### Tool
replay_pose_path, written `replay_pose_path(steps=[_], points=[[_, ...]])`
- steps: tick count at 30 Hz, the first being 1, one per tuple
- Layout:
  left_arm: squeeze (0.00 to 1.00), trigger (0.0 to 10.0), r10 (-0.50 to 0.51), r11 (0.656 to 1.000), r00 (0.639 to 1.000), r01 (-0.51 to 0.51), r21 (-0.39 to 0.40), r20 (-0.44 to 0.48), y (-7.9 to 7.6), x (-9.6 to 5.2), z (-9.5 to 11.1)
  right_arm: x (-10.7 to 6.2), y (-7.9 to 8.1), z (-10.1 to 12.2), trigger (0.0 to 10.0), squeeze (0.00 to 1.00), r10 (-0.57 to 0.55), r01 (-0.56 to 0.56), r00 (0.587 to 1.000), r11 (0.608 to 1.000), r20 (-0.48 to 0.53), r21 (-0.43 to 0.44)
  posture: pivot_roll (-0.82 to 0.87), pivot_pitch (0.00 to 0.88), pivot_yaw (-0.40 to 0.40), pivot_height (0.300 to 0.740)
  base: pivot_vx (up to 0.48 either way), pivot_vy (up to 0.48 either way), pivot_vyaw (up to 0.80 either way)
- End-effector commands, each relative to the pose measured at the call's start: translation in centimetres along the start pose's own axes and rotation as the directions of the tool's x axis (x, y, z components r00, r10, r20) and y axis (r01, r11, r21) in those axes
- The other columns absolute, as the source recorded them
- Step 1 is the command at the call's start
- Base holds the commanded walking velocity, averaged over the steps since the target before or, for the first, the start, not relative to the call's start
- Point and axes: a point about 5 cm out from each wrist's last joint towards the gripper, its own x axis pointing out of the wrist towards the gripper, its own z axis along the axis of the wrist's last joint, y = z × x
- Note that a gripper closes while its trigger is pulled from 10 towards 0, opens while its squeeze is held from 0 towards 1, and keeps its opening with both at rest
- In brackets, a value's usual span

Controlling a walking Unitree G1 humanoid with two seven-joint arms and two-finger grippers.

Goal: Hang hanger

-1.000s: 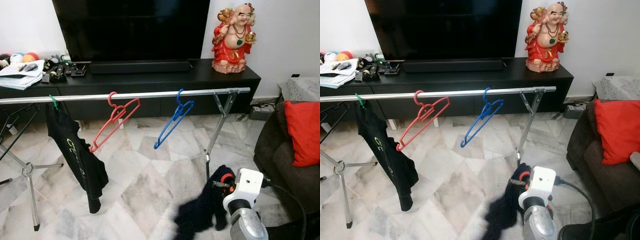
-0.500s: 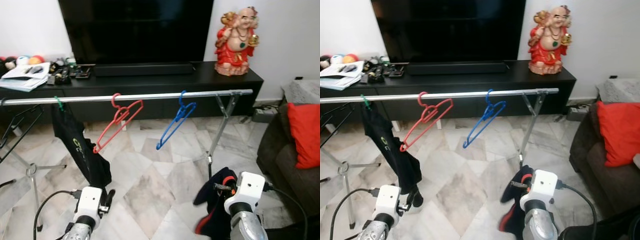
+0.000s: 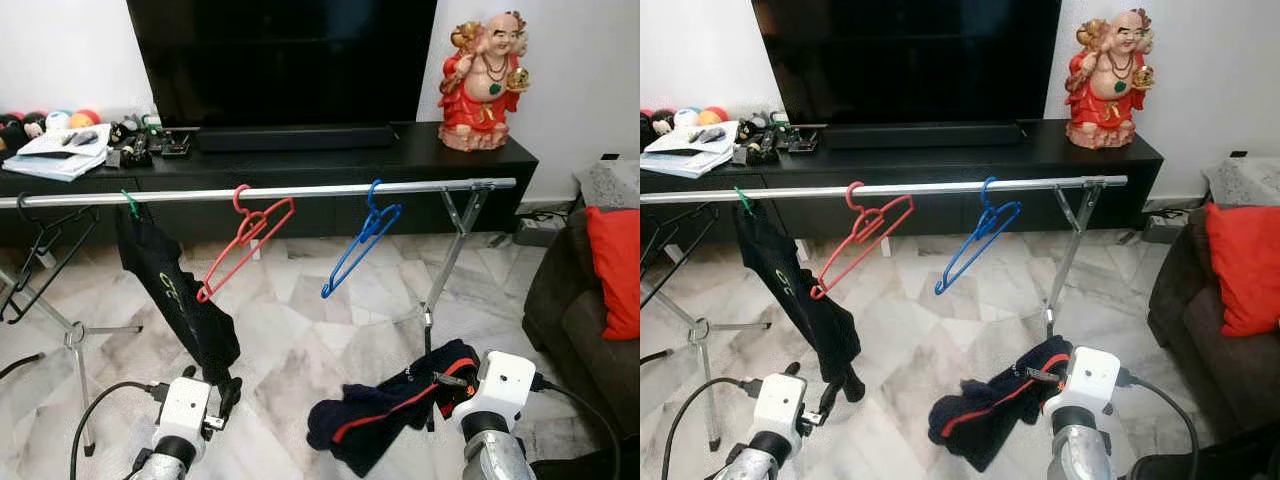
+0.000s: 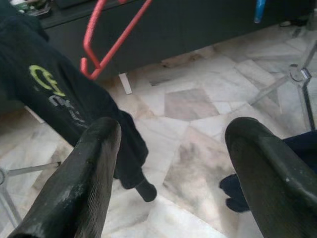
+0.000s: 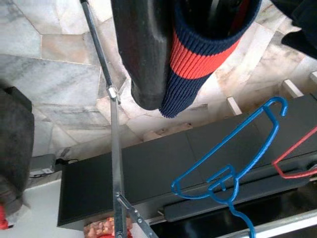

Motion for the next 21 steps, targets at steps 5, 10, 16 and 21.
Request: replay_pose_path(steps=[5, 10, 16, 21], points=[[0.0, 10.0, -0.005, 1.0, 1.0, 0.005, -0.003, 0.002, 0.1, 0.3, 0.7, 0.1, -0.1, 0.2, 10.0, 0.0, -0.018, 0.018, 1.0, 1.0, 0.023, 0.007, 0.01, 0.003, 0.063, 0.74, 0.0, 0.48, 0.0], [0.0, 10.0, -0.006, 1.0, 1.0, 0.006, -0.005, 0.003, 0.1, 0.3, 0.8, 0.2, -0.2, 0.3, 10.0, 0.0, -0.024, 0.024, 0.999, 1.0, 0.023, 0.011, 0.02, 0.01, 0.062, 0.74, 0.0, 0.389, 0.0], [0.0, 10.0, -0.014, 1.0, 1.0, 0.014, -0.008, 0.014, 0.2, 0.3, 1.3, 0.5, -0.3, 0.3, 10.0, 0.0, -0.044, 0.043, 0.999, 0.999, 0.022, 0.026, 0.02, 0.02, 0.061, 0.74, 0.0, 0.0, 0.0], [0.0, 10.0, -0.021, 1.0, 1.0, 0.022, -0.015, 0.022, 0.1, 0.4, 1.5, 0.6, -0.4, 0.2, 10.0, 0.0, -0.053, 0.053, 0.999, 0.998, 0.01, 0.034, 0.03, 0.027, 0.06, 0.74, 0.0, 0.0, -0.24]])
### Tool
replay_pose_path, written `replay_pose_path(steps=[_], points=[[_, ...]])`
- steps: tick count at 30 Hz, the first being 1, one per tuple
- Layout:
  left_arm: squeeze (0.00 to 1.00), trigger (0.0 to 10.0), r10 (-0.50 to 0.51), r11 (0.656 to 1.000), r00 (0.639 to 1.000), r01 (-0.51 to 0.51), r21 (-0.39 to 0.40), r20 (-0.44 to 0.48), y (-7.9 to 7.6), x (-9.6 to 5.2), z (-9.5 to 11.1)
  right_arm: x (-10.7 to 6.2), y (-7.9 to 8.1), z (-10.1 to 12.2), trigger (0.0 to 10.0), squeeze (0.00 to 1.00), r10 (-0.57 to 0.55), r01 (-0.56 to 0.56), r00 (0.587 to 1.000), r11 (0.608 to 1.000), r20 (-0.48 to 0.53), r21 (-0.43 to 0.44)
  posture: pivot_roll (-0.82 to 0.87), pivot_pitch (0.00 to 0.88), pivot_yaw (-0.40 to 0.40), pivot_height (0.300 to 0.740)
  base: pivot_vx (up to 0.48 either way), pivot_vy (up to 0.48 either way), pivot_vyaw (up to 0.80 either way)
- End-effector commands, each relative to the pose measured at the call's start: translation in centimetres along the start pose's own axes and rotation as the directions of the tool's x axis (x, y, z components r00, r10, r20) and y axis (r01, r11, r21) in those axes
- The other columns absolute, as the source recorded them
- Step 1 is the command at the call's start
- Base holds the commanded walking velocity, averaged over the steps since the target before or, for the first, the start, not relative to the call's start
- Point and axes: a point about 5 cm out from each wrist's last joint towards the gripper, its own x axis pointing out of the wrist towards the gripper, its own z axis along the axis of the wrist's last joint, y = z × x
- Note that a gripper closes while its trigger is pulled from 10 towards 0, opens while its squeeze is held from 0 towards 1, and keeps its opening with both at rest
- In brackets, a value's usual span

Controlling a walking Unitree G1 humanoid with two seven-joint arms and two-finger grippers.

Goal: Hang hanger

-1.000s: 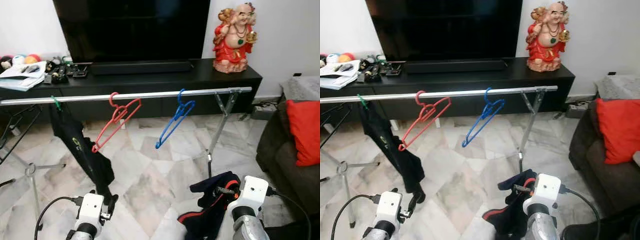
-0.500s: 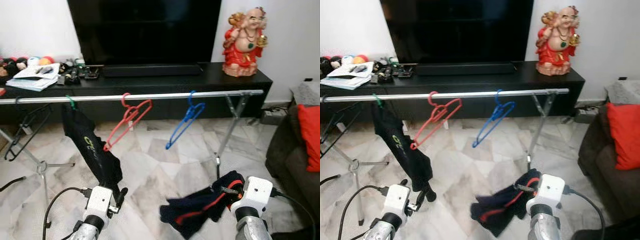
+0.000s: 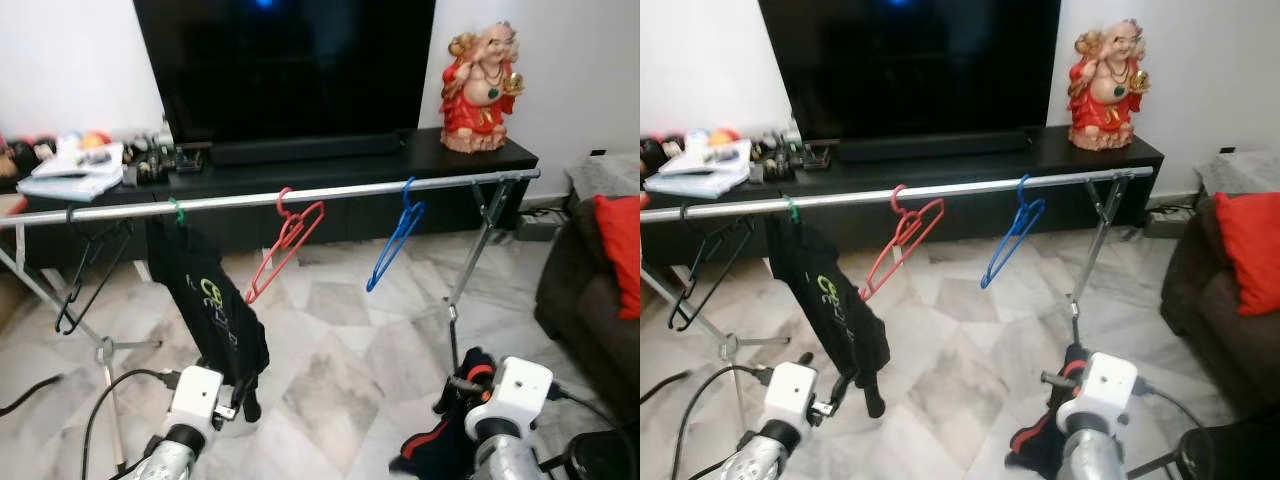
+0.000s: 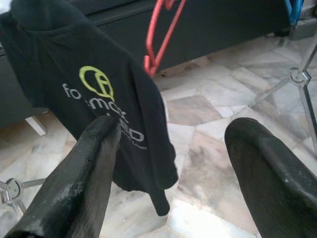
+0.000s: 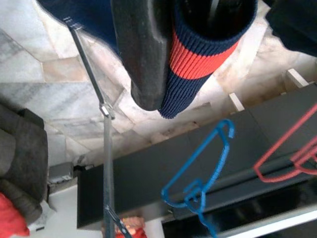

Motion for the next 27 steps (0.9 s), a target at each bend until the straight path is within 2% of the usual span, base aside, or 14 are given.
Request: replay_pose_path(steps=[1, 12, 15, 17, 27], points=[[0.0, 10.0, -0.012, 1.0, 1.0, 0.012, -0.005, 0.008, -0.29, 0.15, 0.33, 0.42, -0.16, 0.76, 10.0, 0.0, -0.004, 0.004, 1.0, 1.0, 0.023, 0.0, 0.03, 0.027, 0.06, 0.74, 0.0, 0.0, -0.78], [0.0, 10.0, -0.006, 0.999, 1.0, 0.006, -0.036, 0.0, -0.2, 0.29, 0.49, 0.58, -0.01, 0.72, 10.0, 0.0, -0.006, 0.006, 1.0, 1.0, 0.024, -0.002, 0.04, 0.033, 0.06, 0.74, 0.0, 0.0, -0.75], [0.0, 10.0, -0.007, 0.999, 1.0, 0.006, -0.036, -0.001, -0.19, 0.31, 0.53, 0.6, 0.01, 0.75, 10.0, 0.0, -0.008, 0.008, 1.0, 1.0, 0.03, -0.003, 0.04, 0.035, 0.061, 0.74, 0.0, 0.319, -0.68], [0.0, 10.0, -0.008, 0.999, 1.0, 0.008, -0.035, -0.001, -0.18, 0.32, 0.56, 0.6, 0.02, 0.85, 10.0, 0.0, -0.007, 0.007, 0.999, 1.0, 0.041, -0.006, 0.04, 0.035, 0.061, 0.74, 0.0, 0.349, 0.0], [0.0, 10.0, -0.013, 0.999, 1.0, 0.013, -0.041, -0.003, -0.28, 0.34, 0.7, 0.6, 0.1, 1.03, 10.0, 0.0, -0.006, 0.006, 0.998, 1.0, 0.056, -0.011, 0.04, 0.037, 0.062, 0.74, 0.0, 0.0, 0.0]])
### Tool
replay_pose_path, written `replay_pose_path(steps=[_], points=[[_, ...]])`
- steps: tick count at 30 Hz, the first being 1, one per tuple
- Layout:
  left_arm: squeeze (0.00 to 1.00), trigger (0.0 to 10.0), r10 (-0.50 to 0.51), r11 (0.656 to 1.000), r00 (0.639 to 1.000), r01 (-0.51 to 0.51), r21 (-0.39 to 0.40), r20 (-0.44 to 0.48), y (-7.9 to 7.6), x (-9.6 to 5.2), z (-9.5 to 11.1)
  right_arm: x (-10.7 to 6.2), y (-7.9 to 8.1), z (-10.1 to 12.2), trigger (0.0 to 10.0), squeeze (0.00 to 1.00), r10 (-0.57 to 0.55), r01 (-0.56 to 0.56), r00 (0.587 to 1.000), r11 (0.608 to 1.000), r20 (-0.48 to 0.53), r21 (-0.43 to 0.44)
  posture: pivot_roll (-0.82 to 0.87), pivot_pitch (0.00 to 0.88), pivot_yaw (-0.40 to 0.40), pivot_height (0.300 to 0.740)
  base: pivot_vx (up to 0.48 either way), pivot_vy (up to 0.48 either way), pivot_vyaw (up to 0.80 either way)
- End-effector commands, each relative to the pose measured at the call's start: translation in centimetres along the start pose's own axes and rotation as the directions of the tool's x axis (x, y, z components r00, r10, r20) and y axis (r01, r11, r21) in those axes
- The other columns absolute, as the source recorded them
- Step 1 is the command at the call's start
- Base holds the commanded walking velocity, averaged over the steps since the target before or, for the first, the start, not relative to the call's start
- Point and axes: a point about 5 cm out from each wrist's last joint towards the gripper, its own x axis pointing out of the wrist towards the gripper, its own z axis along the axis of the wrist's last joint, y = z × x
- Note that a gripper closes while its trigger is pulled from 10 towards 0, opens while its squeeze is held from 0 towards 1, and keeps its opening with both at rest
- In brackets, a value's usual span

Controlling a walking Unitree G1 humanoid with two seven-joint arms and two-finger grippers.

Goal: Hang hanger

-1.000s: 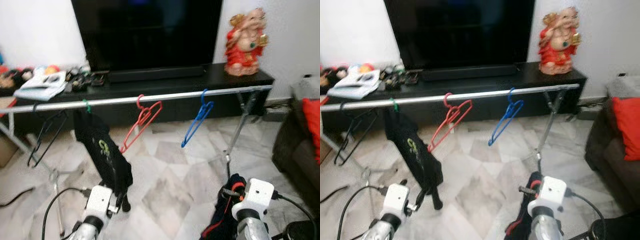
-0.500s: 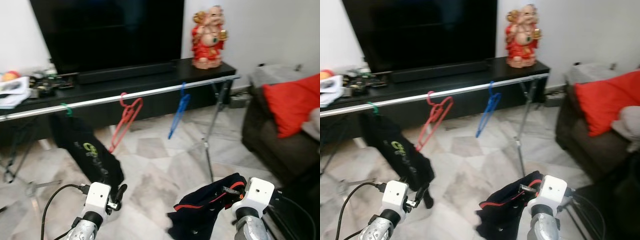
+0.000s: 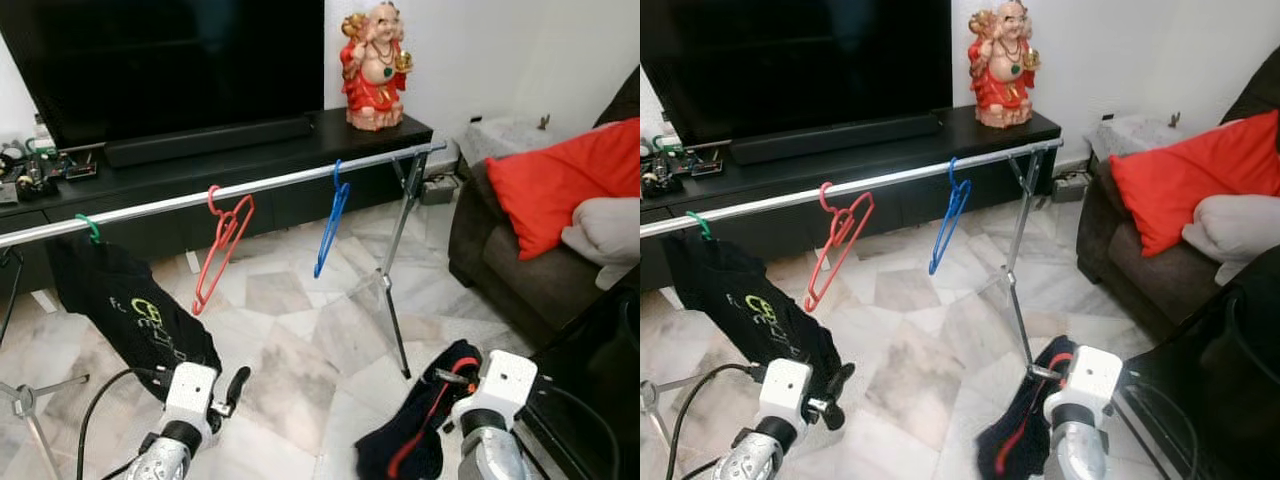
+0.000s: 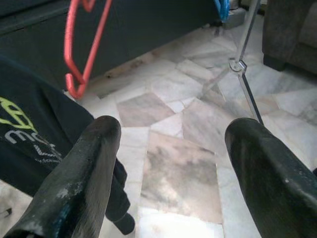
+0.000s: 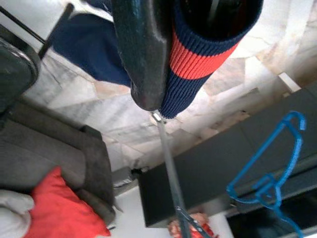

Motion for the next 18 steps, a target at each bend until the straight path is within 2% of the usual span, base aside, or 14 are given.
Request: replay_pose_path(steps=[1, 13, 18], points=[[0.0, 10.0, -0.005, 1.0, 1.0, 0.005, 0.004, -0.001, 0.0, 0.0, 0.12, 0.14, -0.09, 0.6, 10.0, 0.0, -0.006, 0.006, 0.999, 1.0, 0.033, 0.003, 0.04, 0.037, 0.062, 0.74, 0.0, 0.0, 0.0], [0.0, 10.0, -0.007, 1.0, 1.0, 0.007, 0.001, 0.001, 0.01, 0.05, 0.3, 0.16, -0.37, 0.37, 10.0, 0.0, -0.026, 0.025, 0.999, 0.999, 0.025, 0.02, 0.04, 0.038, 0.062, 0.74, 0.0, 0.0, 0.0], [0.0, 10.0, -0.011, 1.0, 1.0, 0.011, 0.001, 0.001, -0.02, 0.08, 0.33, 0.21, -0.38, 0.24, 10.0, 0.0, -0.027, 0.027, 0.999, 0.999, 0.018, 0.023, 0.04, 0.038, 0.061, 0.74, 0.0, 0.311, 0.0]])
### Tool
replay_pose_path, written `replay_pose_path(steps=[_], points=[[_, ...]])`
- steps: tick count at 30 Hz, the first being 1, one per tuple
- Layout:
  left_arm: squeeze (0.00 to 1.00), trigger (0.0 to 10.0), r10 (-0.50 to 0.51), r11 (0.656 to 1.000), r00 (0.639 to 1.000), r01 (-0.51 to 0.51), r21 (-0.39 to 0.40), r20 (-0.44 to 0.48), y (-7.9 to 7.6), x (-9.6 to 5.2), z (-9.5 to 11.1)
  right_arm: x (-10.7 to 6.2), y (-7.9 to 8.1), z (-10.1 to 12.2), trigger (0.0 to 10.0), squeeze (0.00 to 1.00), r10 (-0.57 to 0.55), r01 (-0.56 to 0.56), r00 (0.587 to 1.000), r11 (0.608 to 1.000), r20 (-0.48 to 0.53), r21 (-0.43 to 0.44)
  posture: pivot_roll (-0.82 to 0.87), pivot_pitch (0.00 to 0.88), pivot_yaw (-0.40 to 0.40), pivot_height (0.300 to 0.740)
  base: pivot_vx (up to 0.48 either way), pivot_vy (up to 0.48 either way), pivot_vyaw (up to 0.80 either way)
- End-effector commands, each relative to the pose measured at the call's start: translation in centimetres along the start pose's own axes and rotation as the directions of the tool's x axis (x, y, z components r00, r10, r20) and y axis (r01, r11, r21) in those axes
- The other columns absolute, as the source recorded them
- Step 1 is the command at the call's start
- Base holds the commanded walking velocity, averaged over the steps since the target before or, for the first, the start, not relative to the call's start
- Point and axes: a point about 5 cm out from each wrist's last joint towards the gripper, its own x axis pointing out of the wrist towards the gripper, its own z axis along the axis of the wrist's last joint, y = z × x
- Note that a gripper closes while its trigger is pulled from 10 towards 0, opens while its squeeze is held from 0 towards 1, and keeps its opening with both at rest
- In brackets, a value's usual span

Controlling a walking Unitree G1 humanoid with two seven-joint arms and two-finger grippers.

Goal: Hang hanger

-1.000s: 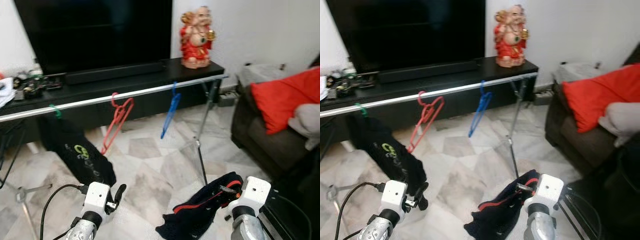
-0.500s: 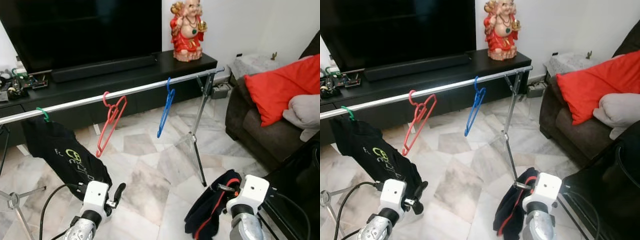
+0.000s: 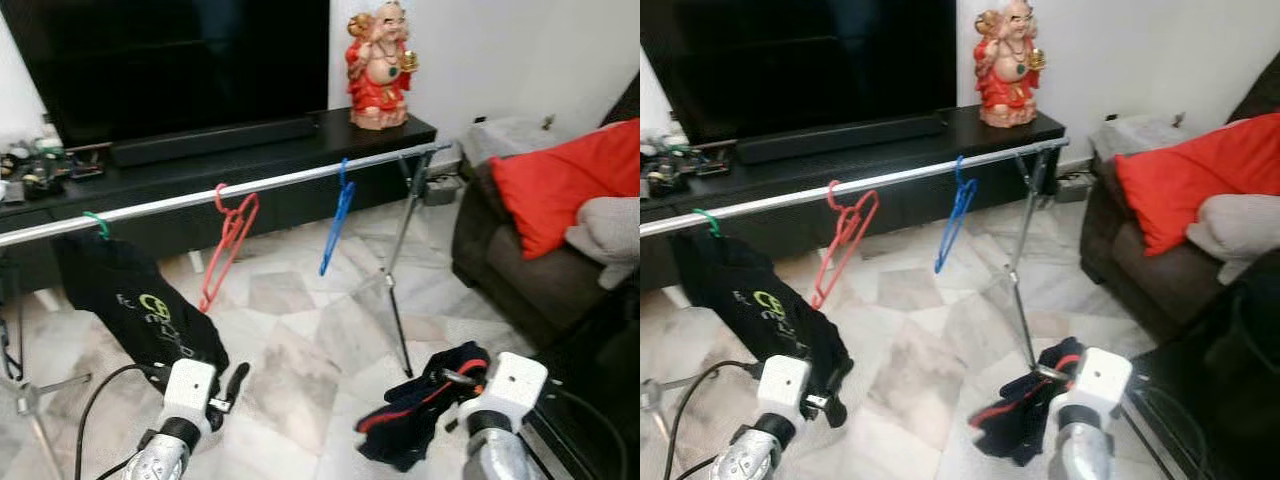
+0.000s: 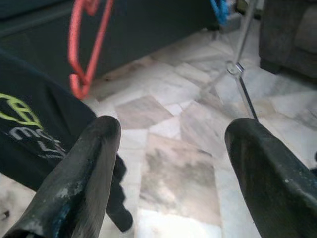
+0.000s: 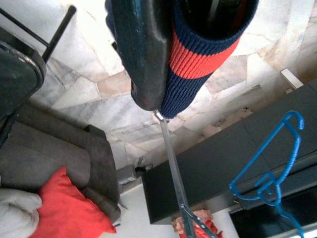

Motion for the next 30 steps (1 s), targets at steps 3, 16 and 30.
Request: replay_pose_path(steps=[3, 16, 30], points=[[0.0, 10.0, -0.004, 1.0, 1.0, 0.004, 0.002, 0.0, 0.02, 0.03, 0.1, 0.26, -0.01, 0.38, 10.0, 0.0, -0.002, 0.002, 1.0, 1.0, 0.017, 0.004, 0.04, 0.038, 0.061, 0.74, 0.0, 0.358, -0.72], [0.0, 10.0, -0.01, 1.0, 1.0, 0.01, 0.001, 0.004, -0.07, 0.05, 0.21, 0.26, 0.02, 0.31, 10.0, 0.0, -0.001, 0.001, 1.0, 1.0, 0.027, -0.002, 0.04, 0.031, 0.062, 0.74, 0.0, 0.294, -0.27], [0.0, 10.0, -0.023, 1.0, 1.0, 0.023, -0.007, 0.01, -0.32, 0.25, 0.44, 0.32, 0.07, 0.1, 10.0, 0.0, -0.001, 0.001, 1.0, 1.0, 0.024, -0.004, 0.04, 0.024, 0.064, 0.74, 0.0, 0.113, 0.0]])
